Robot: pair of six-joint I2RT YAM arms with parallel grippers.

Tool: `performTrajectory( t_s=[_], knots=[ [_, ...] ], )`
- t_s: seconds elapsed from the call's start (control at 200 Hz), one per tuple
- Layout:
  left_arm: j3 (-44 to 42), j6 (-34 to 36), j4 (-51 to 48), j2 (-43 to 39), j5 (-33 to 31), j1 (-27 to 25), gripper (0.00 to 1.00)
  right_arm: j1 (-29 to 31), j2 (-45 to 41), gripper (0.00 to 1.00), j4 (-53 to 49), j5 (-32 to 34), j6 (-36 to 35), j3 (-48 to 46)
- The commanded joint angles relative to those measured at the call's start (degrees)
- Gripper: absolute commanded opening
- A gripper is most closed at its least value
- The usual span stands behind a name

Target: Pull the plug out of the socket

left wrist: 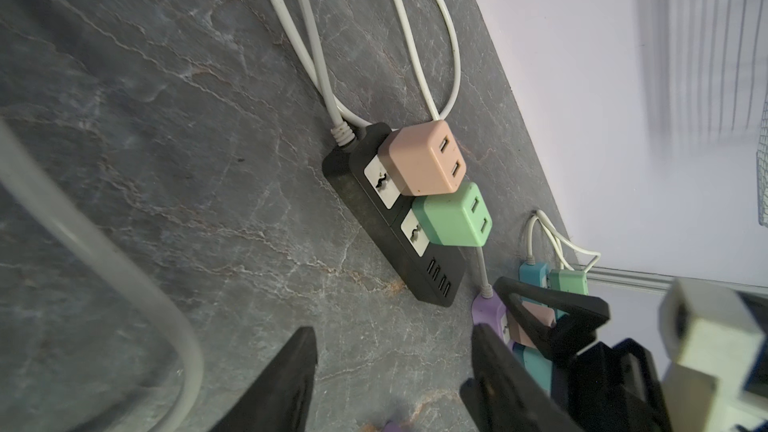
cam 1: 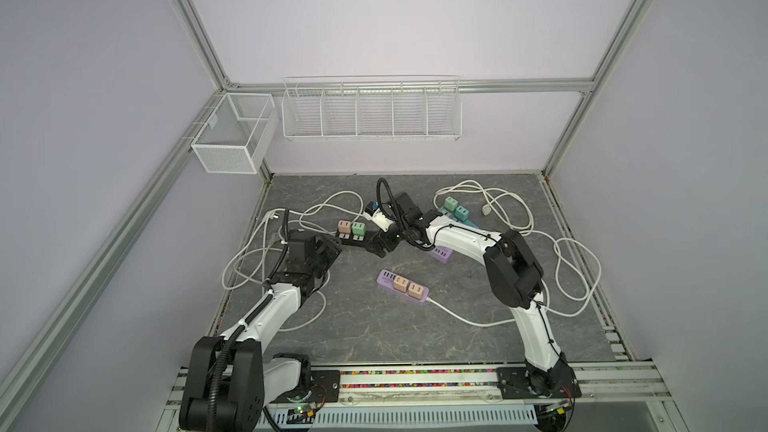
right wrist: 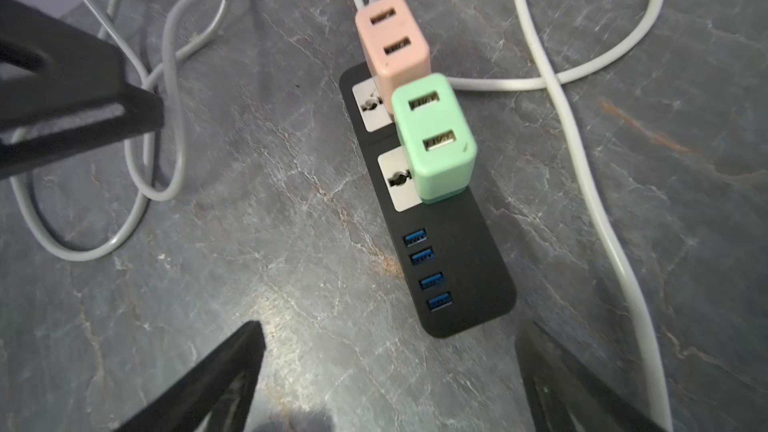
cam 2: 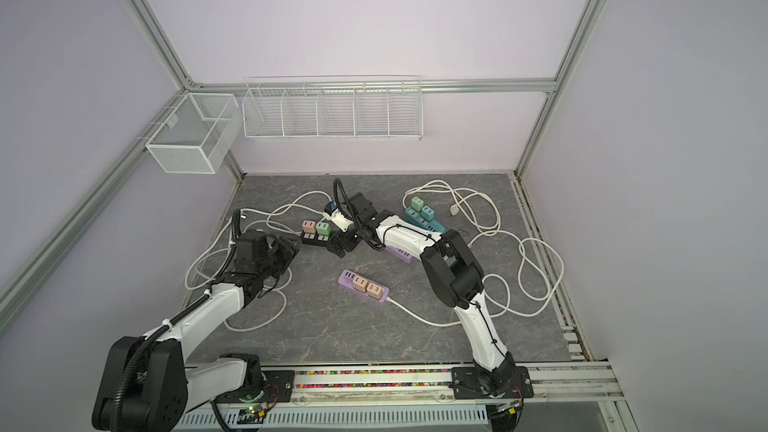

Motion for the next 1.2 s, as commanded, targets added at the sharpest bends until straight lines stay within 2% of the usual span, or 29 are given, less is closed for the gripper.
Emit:
performTrajectory(
  t_s=[0.0,0.29,0.49,0.765,1.05,1.195],
  knots=[
    [2.26,0.84,-0.28,-0.25,-2.24,-0.24,0.6,-0.67,3.44,0.95,-3.09,-0.52,-2.99,4.23],
    [3.68,2.37,-3.28,-0.95,-4.68,-0.24,0.65,-0.71,9.88,0.91,-5.43,-0.97,-4.2,10.57],
    [4.64,3.14,-4.42,-1.07,-5.13,-0.24,0.67,-0.92,11.96,0.92,-7.4,3.08,-4.69,13.7],
    [5.32,3.17,-4.79,-0.88,-5.1,-0.19,0.68,-0.74,16.06,0.89,-12.68,2.05,-6.13,21.16],
    [5.1,3.23,-5.61,-1.97,-5.44,-0.15,0.69,-0.45,17.5,0.8,-15.81,1.8,-7.08,23.7],
    [4.92,3.1,-5.83,-2.61,-5.63,-0.15,0.69,-0.42,16.74,0.7,-17.0,1.53,-7.82,23.56]
  ],
)
